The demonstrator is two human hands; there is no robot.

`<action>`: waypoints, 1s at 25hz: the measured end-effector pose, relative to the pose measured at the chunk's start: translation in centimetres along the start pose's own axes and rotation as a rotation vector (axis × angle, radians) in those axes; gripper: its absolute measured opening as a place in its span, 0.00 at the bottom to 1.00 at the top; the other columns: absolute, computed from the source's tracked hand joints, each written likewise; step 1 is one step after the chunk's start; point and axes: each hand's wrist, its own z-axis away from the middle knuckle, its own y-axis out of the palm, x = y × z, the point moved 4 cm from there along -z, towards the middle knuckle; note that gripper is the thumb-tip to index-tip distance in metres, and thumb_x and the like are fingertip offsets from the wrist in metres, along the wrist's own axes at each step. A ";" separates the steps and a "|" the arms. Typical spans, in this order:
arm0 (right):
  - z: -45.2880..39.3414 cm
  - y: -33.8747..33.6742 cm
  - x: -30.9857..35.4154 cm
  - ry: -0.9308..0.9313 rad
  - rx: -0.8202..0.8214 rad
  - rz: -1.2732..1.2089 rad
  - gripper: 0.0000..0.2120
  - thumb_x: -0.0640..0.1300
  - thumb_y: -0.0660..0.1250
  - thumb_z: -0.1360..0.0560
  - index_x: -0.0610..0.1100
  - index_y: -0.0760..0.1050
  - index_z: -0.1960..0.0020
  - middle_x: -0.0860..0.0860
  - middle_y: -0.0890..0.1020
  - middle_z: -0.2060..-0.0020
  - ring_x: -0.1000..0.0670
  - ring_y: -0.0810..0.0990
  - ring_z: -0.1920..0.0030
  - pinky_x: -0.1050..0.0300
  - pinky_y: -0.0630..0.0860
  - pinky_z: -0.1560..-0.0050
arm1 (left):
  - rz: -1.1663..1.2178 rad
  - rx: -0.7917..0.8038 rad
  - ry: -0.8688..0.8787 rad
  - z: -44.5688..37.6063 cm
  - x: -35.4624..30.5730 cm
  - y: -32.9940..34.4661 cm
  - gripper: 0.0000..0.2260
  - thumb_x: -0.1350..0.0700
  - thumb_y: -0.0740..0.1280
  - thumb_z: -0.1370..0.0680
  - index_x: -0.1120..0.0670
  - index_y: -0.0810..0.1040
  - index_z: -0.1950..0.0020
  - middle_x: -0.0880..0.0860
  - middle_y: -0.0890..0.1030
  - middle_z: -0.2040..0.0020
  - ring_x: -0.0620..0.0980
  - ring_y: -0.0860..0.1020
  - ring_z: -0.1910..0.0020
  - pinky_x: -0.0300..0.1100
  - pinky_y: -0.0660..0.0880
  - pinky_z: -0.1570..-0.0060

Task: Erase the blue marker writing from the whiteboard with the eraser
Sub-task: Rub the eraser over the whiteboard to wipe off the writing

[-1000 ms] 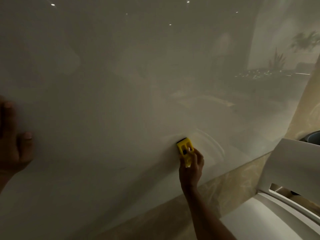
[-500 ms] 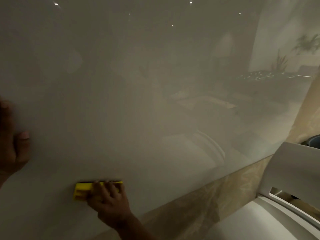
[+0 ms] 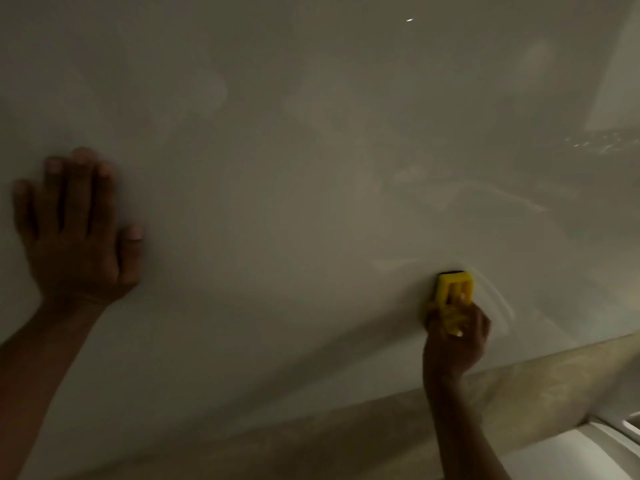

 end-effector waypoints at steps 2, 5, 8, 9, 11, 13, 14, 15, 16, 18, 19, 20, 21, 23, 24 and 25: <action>0.7 0.5 -0.4 0.175 -0.075 -0.033 0.16 0.37 0.80 0.27 0.38 0.81 0.43 0.60 0.76 0.48 0.36 0.81 0.44 0.44 0.76 0.46 | 0.048 -0.068 0.019 -0.3 -1.2 -1.2 0.33 0.47 0.55 0.15 0.58 0.53 0.11 0.57 0.52 0.11 0.65 0.53 0.13 0.77 0.60 0.23; 8.1 3.8 3.3 0.219 -0.017 -0.067 0.14 0.42 0.75 0.24 0.36 0.79 0.43 0.42 0.79 0.47 0.36 0.78 0.44 0.39 0.76 0.42 | -0.025 -0.156 0.050 -0.4 -2.7 -3.3 0.31 0.47 0.53 0.13 0.57 0.53 0.11 0.59 0.56 0.12 0.64 0.55 0.13 0.72 0.55 0.18; 16.6 6.1 8.2 -0.221 0.213 -0.111 0.18 0.40 0.75 0.25 0.46 0.79 0.36 0.37 0.80 0.39 0.39 0.77 0.40 0.45 0.76 0.39 | -0.041 -0.163 0.049 -0.6 -3.2 -4.0 0.31 0.48 0.52 0.12 0.59 0.53 0.11 0.65 0.62 0.15 0.69 0.61 0.16 0.61 0.44 0.15; 19.0 6.8 9.6 -0.457 0.328 -0.104 0.18 0.40 0.73 0.24 0.50 0.79 0.35 0.39 0.81 0.37 0.40 0.78 0.39 0.48 0.75 0.39 | -0.063 -0.162 0.036 -0.6 -3.2 -3.9 0.31 0.48 0.52 0.12 0.60 0.53 0.12 0.66 0.63 0.15 0.69 0.61 0.17 0.59 0.43 0.15; 22.7 8.3 11.6 -0.802 0.521 -0.078 0.15 0.42 0.65 0.20 0.53 0.82 0.36 0.43 0.83 0.35 0.39 0.79 0.39 0.48 0.75 0.37 | -0.094 -0.163 0.030 -0.7 -3.2 -3.9 0.30 0.48 0.51 0.12 0.60 0.54 0.12 0.66 0.63 0.15 0.65 0.58 0.15 0.58 0.42 0.15; 24.6 9.6 12.6 -1.058 0.631 -0.054 0.20 0.42 0.57 0.17 0.55 0.85 0.40 0.45 0.84 0.35 0.38 0.82 0.40 0.46 0.77 0.37 | -0.117 -0.159 0.030 -0.7 -3.0 -3.9 0.30 0.48 0.52 0.12 0.60 0.55 0.12 0.66 0.64 0.16 0.57 0.50 0.12 0.55 0.40 0.14; 24.9 10.0 13.1 -1.192 0.653 -0.052 0.22 0.41 0.54 0.16 0.55 0.87 0.41 0.45 0.84 0.35 0.38 0.84 0.41 0.45 0.79 0.38 | -0.117 -0.153 0.037 -0.8 -2.9 -3.9 0.30 0.48 0.53 0.12 0.59 0.54 0.12 0.66 0.65 0.16 0.53 0.46 0.12 0.55 0.40 0.14; 24.7 10.3 13.2 -1.319 0.685 -0.048 0.24 0.41 0.53 0.15 0.54 0.87 0.43 0.46 0.84 0.35 0.38 0.85 0.42 0.45 0.81 0.39 | -0.116 -0.138 0.041 -0.9 -2.7 -3.9 0.31 0.48 0.53 0.13 0.59 0.53 0.12 0.66 0.65 0.16 0.52 0.44 0.12 0.54 0.39 0.14; 24.0 10.2 13.3 -1.430 0.696 -0.037 0.24 0.41 0.52 0.14 0.53 0.87 0.43 0.45 0.84 0.34 0.38 0.85 0.43 0.45 0.82 0.40 | -0.108 -0.117 0.054 -0.9 -2.5 -3.9 0.31 0.48 0.53 0.12 0.59 0.53 0.12 0.66 0.65 0.16 0.52 0.45 0.11 0.53 0.39 0.14; 21.8 9.9 13.4 -1.563 0.696 -0.045 0.22 0.41 0.51 0.13 0.52 0.85 0.40 0.45 0.84 0.34 0.38 0.85 0.44 0.43 0.81 0.39 | -0.120 -0.080 0.146 -0.8 -1.5 -4.6 0.30 0.47 0.52 0.12 0.59 0.54 0.12 0.65 0.66 0.17 0.58 0.54 0.13 0.53 0.43 0.14; 20.4 9.6 13.4 -1.580 0.675 -0.043 0.21 0.41 0.50 0.13 0.51 0.82 0.37 0.44 0.83 0.34 0.37 0.85 0.44 0.42 0.79 0.37 | -0.134 -0.062 0.228 -0.9 -0.5 -5.0 0.29 0.48 0.52 0.12 0.58 0.55 0.12 0.64 0.67 0.16 0.60 0.58 0.14 0.53 0.46 0.14; 19.1 9.5 13.7 -1.568 0.638 -0.052 0.20 0.41 0.51 0.15 0.51 0.79 0.35 0.43 0.83 0.33 0.37 0.85 0.43 0.42 0.76 0.36 | -0.149 -0.042 0.326 -1.0 0.9 -5.6 0.29 0.48 0.53 0.12 0.57 0.55 0.12 0.62 0.66 0.16 0.59 0.59 0.14 0.52 0.50 0.15; 17.5 9.4 14.2 -1.525 0.584 -0.063 0.18 0.41 0.55 0.17 0.52 0.77 0.33 0.43 0.81 0.32 0.36 0.85 0.43 0.42 0.75 0.36 | -0.163 -0.020 0.423 -1.3 2.3 -6.1 0.29 0.49 0.54 0.12 0.57 0.56 0.12 0.60 0.65 0.15 0.57 0.57 0.13 0.51 0.52 0.15; 14.9 9.7 16.2 -1.365 0.466 -0.081 0.20 0.40 0.66 0.24 0.53 0.77 0.33 0.42 0.78 0.31 0.35 0.83 0.42 0.42 0.76 0.39 | -0.179 0.004 0.576 -1.9 5.0 -6.8 0.28 0.49 0.56 0.12 0.56 0.58 0.12 0.55 0.60 0.13 0.51 0.53 0.12 0.49 0.55 0.16; 14.4 10.2 17.4 -1.271 0.405 -0.085 0.23 0.40 0.70 0.26 0.52 0.77 0.32 0.42 0.77 0.31 0.35 0.82 0.42 0.42 0.77 0.40 | -0.182 0.000 0.603 -1.9 6.2 -7.0 0.28 0.50 0.57 0.12 0.55 0.59 0.12 0.53 0.58 0.12 0.49 0.52 0.12 0.49 0.56 0.16; 14.5 10.8 18.6 -1.178 0.356 -0.079 0.24 0.39 0.72 0.26 0.51 0.77 0.31 0.42 0.77 0.31 0.34 0.81 0.43 0.42 0.77 0.41 | -0.186 -0.014 0.592 -1.8 6.9 -7.0 0.28 0.50 0.57 0.13 0.55 0.59 0.12 0.52 0.57 0.12 0.49 0.52 0.12 0.49 0.56 0.16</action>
